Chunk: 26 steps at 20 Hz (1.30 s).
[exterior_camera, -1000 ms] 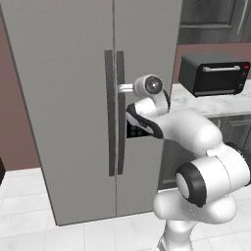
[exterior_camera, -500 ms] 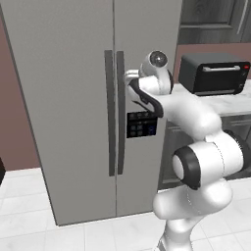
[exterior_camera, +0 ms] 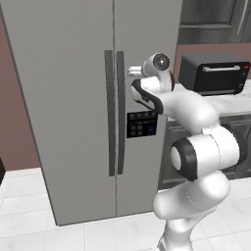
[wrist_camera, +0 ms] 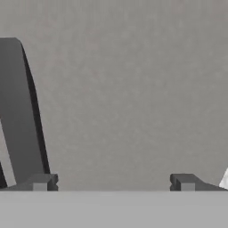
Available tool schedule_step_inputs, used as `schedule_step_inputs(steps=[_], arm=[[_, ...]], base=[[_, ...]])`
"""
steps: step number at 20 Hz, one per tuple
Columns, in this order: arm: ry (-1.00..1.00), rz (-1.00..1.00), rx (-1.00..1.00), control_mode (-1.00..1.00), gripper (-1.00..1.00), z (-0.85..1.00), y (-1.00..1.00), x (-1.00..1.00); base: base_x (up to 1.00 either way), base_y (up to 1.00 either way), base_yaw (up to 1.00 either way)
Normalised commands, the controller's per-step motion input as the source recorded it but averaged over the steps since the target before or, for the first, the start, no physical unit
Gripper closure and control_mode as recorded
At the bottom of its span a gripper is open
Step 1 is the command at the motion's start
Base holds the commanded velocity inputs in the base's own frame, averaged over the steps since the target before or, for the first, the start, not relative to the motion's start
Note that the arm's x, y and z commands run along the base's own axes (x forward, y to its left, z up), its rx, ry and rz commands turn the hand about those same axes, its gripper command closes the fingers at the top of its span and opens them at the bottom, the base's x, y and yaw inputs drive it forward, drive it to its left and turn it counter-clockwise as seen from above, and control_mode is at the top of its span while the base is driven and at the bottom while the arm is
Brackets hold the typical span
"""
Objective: Store the kebab skewer in the freezer for long-term storage. Close the freezer door after placing the cooked food.
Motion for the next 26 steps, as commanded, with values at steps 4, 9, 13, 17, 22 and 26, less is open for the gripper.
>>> schedule_step_inputs(steps=[4, 9, 13, 17, 22, 26], arm=[[-0.03, 0.00, -0.02, -1.00, -1.00, -0.02, -0.01, 0.41], [0.01, 0.00, -0.01, -1.00, -1.00, 0.00, -0.05, 0.47], [0.04, 0.00, 0.00, -1.00, -1.00, 0.00, -0.05, 0.47], [0.03, 0.00, -0.01, -1.00, -1.00, 0.00, -0.04, 0.44], [0.02, 0.00, -0.02, -1.00, -1.00, 0.00, -0.01, 0.41], [0.01, 0.00, -0.03, -1.00, -1.00, 0.00, 0.00, 0.40]], base=[[0.00, 0.00, 0.00], [0.00, 0.00, 0.00], [0.00, 0.00, 0.00], [0.00, 0.00, 0.00], [0.00, 0.00, 0.00], [0.00, 0.00, 0.00]])
